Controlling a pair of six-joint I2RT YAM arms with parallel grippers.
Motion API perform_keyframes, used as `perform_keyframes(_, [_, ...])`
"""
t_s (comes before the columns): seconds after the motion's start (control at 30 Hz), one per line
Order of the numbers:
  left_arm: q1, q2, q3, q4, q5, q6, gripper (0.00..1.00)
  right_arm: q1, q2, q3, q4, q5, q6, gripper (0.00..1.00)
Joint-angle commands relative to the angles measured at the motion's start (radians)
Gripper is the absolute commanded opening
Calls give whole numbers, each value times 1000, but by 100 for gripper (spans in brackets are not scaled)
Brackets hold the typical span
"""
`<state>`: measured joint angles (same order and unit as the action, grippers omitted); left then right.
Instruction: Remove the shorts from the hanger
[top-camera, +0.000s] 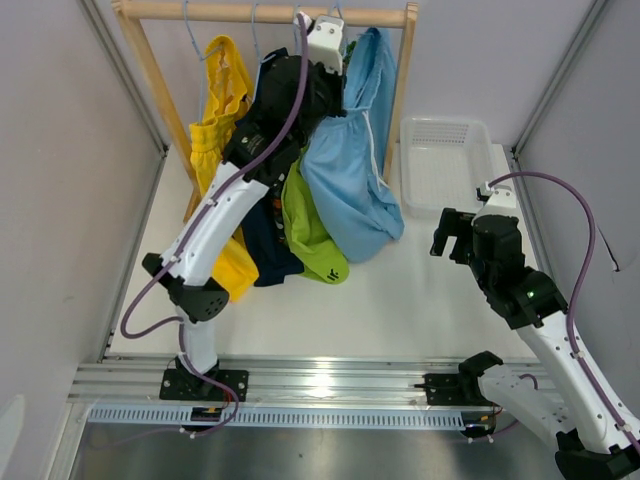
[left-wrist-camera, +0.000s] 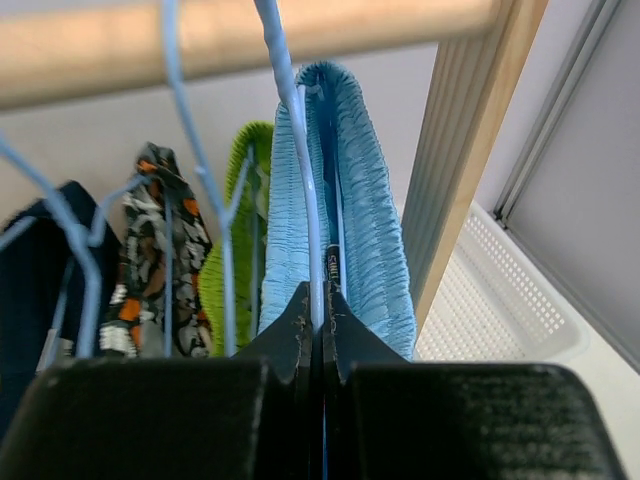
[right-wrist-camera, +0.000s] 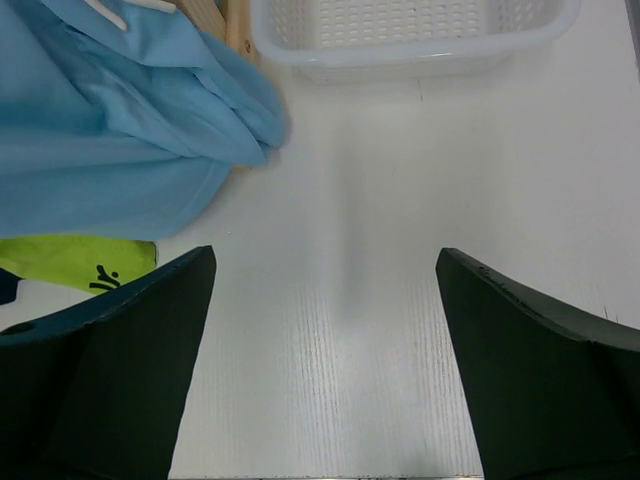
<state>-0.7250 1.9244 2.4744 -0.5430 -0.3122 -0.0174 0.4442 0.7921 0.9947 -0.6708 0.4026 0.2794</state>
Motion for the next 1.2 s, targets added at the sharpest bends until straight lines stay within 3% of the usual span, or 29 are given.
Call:
perform_keyframes(0.0, [7, -139, 63, 91, -34, 48, 0, 5, -14, -2, 40, 7, 12, 99])
perform_keyframes(0.13, [7, -232, -1, -3, -31, 27, 0, 5, -17, 16, 39, -8, 35, 99])
perform_keyframes(0.33, [-68, -589, -561, -47, 42, -29, 0, 7, -89, 36, 143, -170, -5, 100])
perform_keyframes(0.47, [-105, -709, -604, -161, 117, -49, 0, 7, -120, 55, 204, -350, -40, 100])
perform_keyframes(0.6, [-151, -803, -646, -239, 362, -58, 0, 7, -128, 64, 318, -524, -33, 99])
perform_keyframes(0.67, [-157, -835, -647, -247, 404, -84, 0, 7, -120, 70, 364, -591, -16, 99])
perform_keyframes(0.9, [-157, -895, -557, -308, 588, -144, 0, 8, -70, 113, 418, -651, 6, 100])
perform_keyframes(1.17, [-157, -965, -618, -252, 673, -191, 0, 13, -50, 93, 497, -651, 69, 100])
